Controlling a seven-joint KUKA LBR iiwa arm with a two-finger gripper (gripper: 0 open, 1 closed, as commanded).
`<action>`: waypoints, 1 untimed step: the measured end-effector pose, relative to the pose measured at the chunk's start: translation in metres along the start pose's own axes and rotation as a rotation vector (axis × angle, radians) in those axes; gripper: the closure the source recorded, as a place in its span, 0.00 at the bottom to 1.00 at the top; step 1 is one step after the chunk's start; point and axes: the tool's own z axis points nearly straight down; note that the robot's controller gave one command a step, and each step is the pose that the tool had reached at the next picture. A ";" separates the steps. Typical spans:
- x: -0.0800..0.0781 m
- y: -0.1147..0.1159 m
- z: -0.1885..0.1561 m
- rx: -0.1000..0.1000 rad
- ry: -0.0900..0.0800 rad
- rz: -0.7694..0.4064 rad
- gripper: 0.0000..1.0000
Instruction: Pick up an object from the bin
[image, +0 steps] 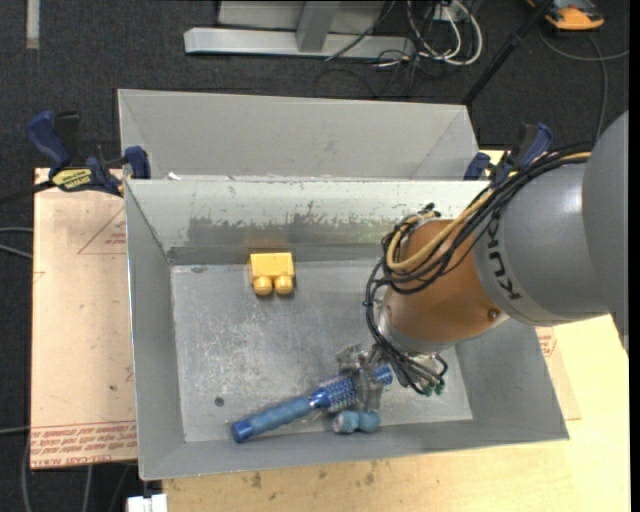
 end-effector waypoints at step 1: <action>-0.011 -0.009 -0.135 0.002 0.001 0.012 1.00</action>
Offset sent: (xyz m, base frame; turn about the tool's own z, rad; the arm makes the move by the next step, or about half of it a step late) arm 0.0095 -0.0065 0.1310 0.0087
